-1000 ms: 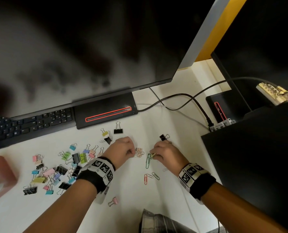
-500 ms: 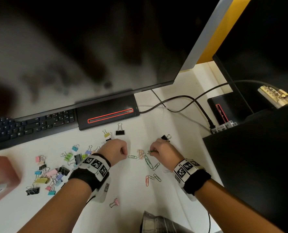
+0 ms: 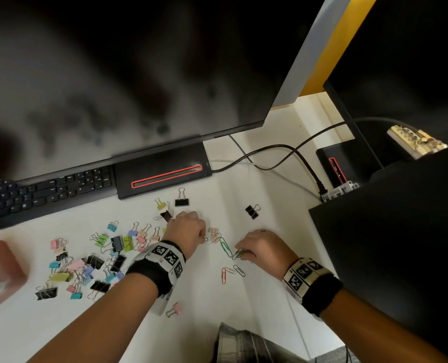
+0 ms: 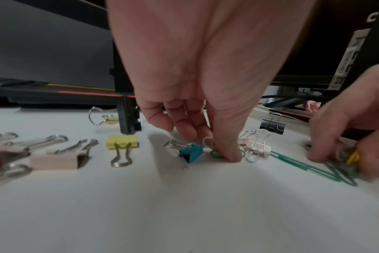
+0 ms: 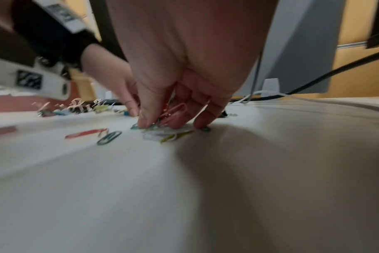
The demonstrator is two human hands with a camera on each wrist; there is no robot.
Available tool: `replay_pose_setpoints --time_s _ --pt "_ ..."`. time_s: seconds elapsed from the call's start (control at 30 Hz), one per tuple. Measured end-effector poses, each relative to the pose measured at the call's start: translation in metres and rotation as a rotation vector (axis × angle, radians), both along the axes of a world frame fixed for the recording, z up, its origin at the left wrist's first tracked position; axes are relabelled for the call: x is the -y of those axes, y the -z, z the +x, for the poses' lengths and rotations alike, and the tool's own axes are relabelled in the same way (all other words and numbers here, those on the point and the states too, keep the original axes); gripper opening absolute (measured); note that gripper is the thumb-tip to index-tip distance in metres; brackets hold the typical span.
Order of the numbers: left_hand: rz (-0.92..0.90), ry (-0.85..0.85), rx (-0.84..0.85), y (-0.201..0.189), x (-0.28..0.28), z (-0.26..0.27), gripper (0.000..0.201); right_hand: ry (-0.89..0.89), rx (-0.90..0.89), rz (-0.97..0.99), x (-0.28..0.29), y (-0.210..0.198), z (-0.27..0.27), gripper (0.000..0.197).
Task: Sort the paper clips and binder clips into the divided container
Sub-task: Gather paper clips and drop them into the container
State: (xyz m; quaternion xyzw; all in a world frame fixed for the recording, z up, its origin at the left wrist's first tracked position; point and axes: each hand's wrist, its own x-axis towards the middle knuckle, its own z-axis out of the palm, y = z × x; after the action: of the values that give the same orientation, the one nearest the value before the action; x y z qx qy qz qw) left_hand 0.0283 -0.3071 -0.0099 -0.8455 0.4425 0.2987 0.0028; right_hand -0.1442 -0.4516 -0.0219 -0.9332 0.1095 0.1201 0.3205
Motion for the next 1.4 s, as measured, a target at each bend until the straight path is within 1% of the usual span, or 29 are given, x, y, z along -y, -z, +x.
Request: replay_pose_setpoints --time_s 0.1,0.17,0.23,0.3,0.37,0.43,0.5,0.53,0.67,0.73,0.83,0.93,1.03,1.17,1.23,1.33,1.4 --pt "0.015 0.046 -0.005 -0.002 0.0 -0.001 0.007 -0.057 0.041 -0.099 -0.006 0.003 0.007 0.009" --pt "-0.053 -0.009 -0.043 -0.003 -0.006 -0.003 0.01 -0.059 0.022 -0.086 -0.007 0.003 0.011 0.004" --pt "-0.144 -0.11 -0.092 -0.004 -0.014 -0.009 0.017 -0.053 -0.023 -0.07 -0.008 0.001 0.013 0.009" --pt "-0.193 -0.177 -0.114 -0.003 -0.018 -0.018 0.022 -0.065 -0.03 -0.071 -0.008 0.002 0.013 0.008" --pt "-0.202 -0.204 -0.085 0.001 -0.016 -0.027 0.023 -0.079 -0.032 -0.092 -0.01 0.003 0.012 0.006" --pt "-0.201 -0.218 -0.016 0.006 -0.01 -0.032 0.019 -0.08 -0.064 -0.085 -0.012 0.004 0.013 0.011" --pt "-0.168 -0.196 0.052 0.009 -0.002 -0.033 0.017 -0.065 -0.083 -0.064 -0.009 0.002 0.013 0.016" --pt "-0.146 -0.186 0.07 0.01 0.0 -0.032 0.016 -0.032 -0.063 -0.044 -0.007 -0.002 0.013 0.017" --pt "-0.111 -0.151 0.076 0.013 0.004 -0.03 0.014 0.236 0.074 0.024 0.016 -0.015 0.006 0.011" --pt "-0.126 -0.104 0.078 0.014 0.003 -0.029 0.018 0.288 0.034 0.026 0.026 -0.02 0.0 0.011" --pt "-0.182 -0.077 0.012 0.011 0.0 -0.027 0.021 0.255 -0.05 0.002 0.034 -0.019 -0.009 0.015" --pt "-0.292 -0.092 -0.143 0.005 -0.01 -0.027 0.024 0.135 -0.116 -0.01 0.03 -0.021 -0.02 0.018" --pt "-0.33 0.001 -0.213 0.003 -0.023 -0.033 0.033 0.066 -0.114 -0.036 0.025 -0.018 -0.034 0.018" --pt "-0.28 0.105 -0.203 0.01 -0.018 -0.045 0.04 0.03 -0.064 -0.072 0.01 -0.006 -0.038 0.013" --pt "-0.251 0.117 -0.177 0.012 -0.01 -0.046 0.037 0.042 -0.027 -0.082 0.0 0.001 -0.033 0.01" --pt "-0.234 0.095 -0.132 0.012 -0.002 -0.044 0.026 0.089 0.009 -0.063 -0.012 0.008 -0.021 0.01" --pt "-0.206 0.083 -0.118 0.011 0.0 -0.044 0.023 0.099 0.04 -0.056 -0.014 0.009 -0.014 0.01"
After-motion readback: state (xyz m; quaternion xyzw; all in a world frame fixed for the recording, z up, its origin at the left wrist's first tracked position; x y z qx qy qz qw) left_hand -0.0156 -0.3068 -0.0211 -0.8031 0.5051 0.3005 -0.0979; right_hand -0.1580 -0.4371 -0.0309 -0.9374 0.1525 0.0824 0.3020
